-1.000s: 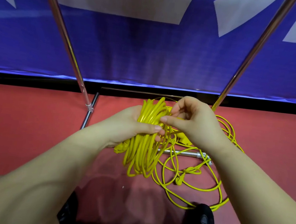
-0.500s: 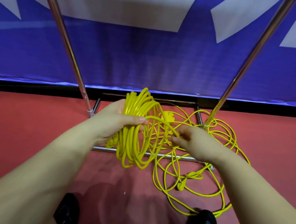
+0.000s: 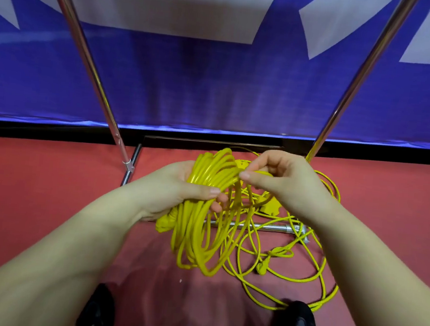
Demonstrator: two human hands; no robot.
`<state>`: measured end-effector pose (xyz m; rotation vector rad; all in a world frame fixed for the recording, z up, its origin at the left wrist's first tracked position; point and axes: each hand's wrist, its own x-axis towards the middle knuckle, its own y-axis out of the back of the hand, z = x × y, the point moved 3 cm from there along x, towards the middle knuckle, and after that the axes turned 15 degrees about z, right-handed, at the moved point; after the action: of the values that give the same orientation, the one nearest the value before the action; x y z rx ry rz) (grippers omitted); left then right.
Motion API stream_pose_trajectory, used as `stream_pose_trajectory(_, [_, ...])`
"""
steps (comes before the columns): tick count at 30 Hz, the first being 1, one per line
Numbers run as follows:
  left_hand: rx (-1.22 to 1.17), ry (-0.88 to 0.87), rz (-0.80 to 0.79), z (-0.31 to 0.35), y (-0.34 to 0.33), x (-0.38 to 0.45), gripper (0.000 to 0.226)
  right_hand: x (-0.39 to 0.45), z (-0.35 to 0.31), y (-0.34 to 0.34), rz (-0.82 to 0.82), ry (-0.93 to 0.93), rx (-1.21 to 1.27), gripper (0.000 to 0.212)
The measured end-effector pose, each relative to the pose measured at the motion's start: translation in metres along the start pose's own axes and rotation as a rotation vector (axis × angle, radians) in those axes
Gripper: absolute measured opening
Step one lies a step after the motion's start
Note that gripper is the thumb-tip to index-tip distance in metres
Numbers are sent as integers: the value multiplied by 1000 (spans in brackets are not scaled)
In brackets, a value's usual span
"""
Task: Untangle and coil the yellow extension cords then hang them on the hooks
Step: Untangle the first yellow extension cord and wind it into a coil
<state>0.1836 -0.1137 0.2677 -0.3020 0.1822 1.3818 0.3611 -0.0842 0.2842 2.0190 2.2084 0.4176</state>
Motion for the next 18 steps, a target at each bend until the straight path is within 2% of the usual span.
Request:
stream_pose_trajectory(5, [10, 15, -62, -6, -13, -3, 27, -3, -5, -1, 43, 97, -195, 21])
stream_pose_trajectory(7, [32, -6, -84, -7, -13, -2, 30, -2, 1, 4, 30, 104, -361, 36])
stream_pose_trajectory(9, [19, -39, -48, -5, -8, -1, 24, -3, 9, 5, -110, 16, -509, 61])
stream_pose_trajectory(10, [-3, -57, -10, -2, -4, 0, 22, -5, 14, 5, -197, -58, -546, 65])
stream_pose_trajectory(12, [-25, -93, 55, 3, 4, 3, 16, -10, 28, 4, -323, -160, -624, 57])
stream_pose_trajectory(15, [1, -133, 110, 11, 13, 3, 15, -15, 48, 0, -419, -206, -763, 43])
stream_pose_trajectory(18, [-103, -142, 257, 18, 21, 3, 17, -24, 65, -5, -588, -245, -924, 26])
